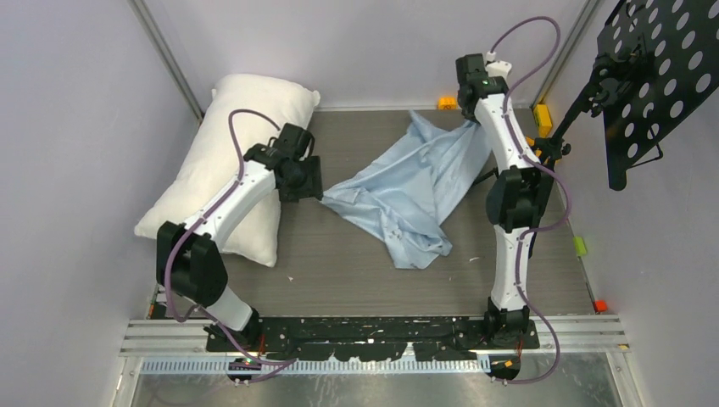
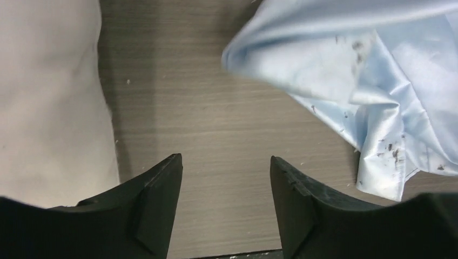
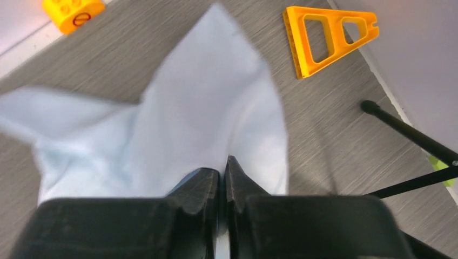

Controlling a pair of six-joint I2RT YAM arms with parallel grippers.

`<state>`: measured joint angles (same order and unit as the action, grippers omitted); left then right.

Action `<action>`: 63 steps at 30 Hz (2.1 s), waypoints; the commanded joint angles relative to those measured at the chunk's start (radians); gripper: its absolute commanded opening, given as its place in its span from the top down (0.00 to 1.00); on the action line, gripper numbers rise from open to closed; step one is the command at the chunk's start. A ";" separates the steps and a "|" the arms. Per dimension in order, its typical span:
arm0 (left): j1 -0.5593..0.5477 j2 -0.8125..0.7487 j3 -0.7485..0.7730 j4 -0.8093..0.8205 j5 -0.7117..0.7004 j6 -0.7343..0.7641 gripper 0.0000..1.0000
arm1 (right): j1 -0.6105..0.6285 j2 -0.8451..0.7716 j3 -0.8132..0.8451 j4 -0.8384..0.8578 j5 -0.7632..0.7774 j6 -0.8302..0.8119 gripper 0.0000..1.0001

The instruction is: Put the pillow into the pillowcase

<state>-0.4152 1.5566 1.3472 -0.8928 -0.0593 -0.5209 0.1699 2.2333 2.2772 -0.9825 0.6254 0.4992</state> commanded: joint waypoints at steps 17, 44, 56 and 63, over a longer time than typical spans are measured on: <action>-0.421 0.204 0.117 0.283 -0.045 -0.180 0.29 | 0.157 -0.325 -0.254 -0.021 -0.165 0.007 0.32; -0.401 0.149 -0.121 0.316 -0.188 -0.338 1.00 | 0.290 -0.512 -0.688 0.113 -0.261 -0.028 0.33; -0.272 -0.177 -0.460 0.222 -0.094 -0.333 0.93 | 0.519 -0.358 -0.703 0.195 -0.404 -0.132 0.29; -0.265 -0.279 -0.281 0.046 -0.173 -0.235 0.66 | 0.584 -0.332 -0.743 0.241 -0.464 -0.139 0.28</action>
<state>-0.6868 1.3640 0.9356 -0.7521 -0.1703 -0.8242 0.7341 1.9068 1.5620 -0.8009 0.2108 0.3767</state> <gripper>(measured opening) 0.279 0.716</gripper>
